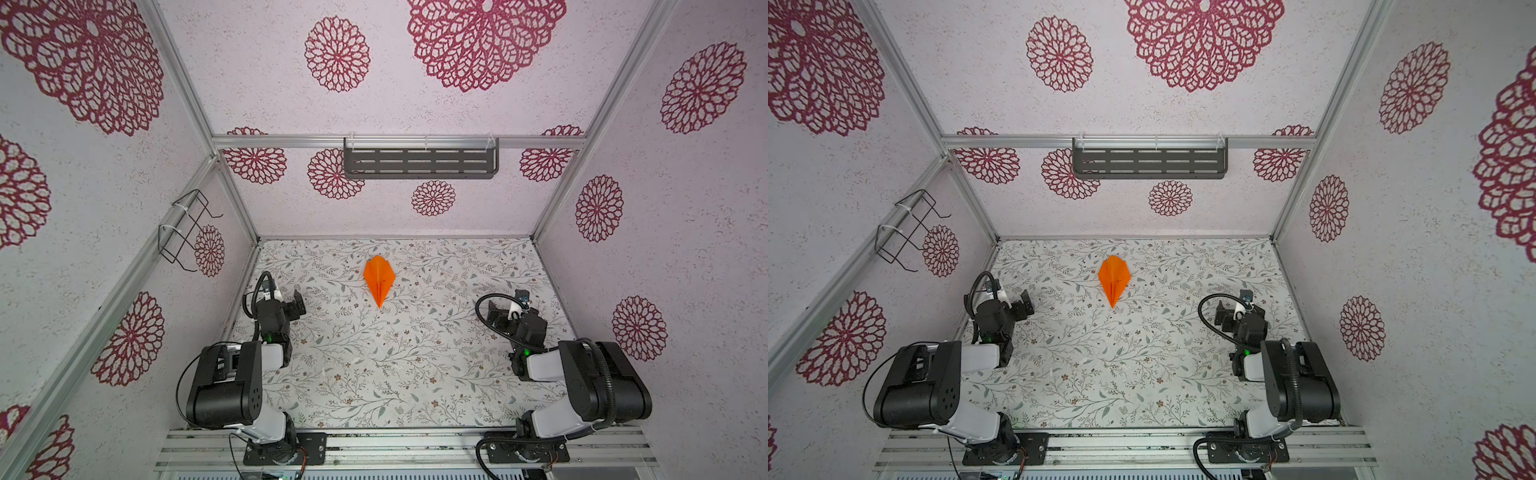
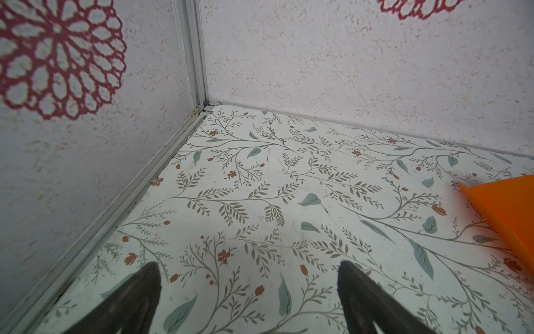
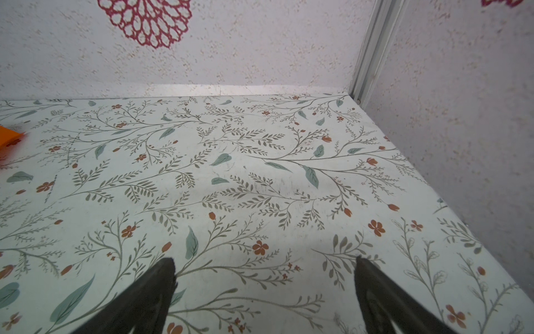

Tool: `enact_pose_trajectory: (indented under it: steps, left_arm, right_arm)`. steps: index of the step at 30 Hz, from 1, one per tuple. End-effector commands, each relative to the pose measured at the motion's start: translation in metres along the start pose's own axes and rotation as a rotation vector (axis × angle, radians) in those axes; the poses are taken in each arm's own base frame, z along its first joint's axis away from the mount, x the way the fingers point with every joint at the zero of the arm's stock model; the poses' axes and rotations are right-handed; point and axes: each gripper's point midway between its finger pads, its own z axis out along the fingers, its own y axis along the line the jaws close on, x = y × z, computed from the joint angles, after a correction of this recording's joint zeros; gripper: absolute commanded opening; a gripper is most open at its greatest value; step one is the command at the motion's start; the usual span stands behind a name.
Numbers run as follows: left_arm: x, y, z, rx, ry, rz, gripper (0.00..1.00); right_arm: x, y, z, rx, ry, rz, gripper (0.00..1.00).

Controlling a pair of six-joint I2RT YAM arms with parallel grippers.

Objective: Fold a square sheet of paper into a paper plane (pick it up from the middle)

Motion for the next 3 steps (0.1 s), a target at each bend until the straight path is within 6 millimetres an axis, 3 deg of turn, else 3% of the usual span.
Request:
enact_pose_trajectory:
  steps: [1, 3]
  left_arm:
    - [-0.0050, 0.0006, 0.0042, 0.005, -0.010, 0.006, 0.97]
    - [-0.0057, 0.0008, 0.0026, 0.005, -0.016, 0.005, 0.97]
  right_arm:
    - [-0.0153, -0.0035, 0.0001, 0.015, -0.061, 0.008, 0.99]
    - [-0.0153, -0.0034, -0.0004, 0.015, -0.062, 0.009, 0.99]
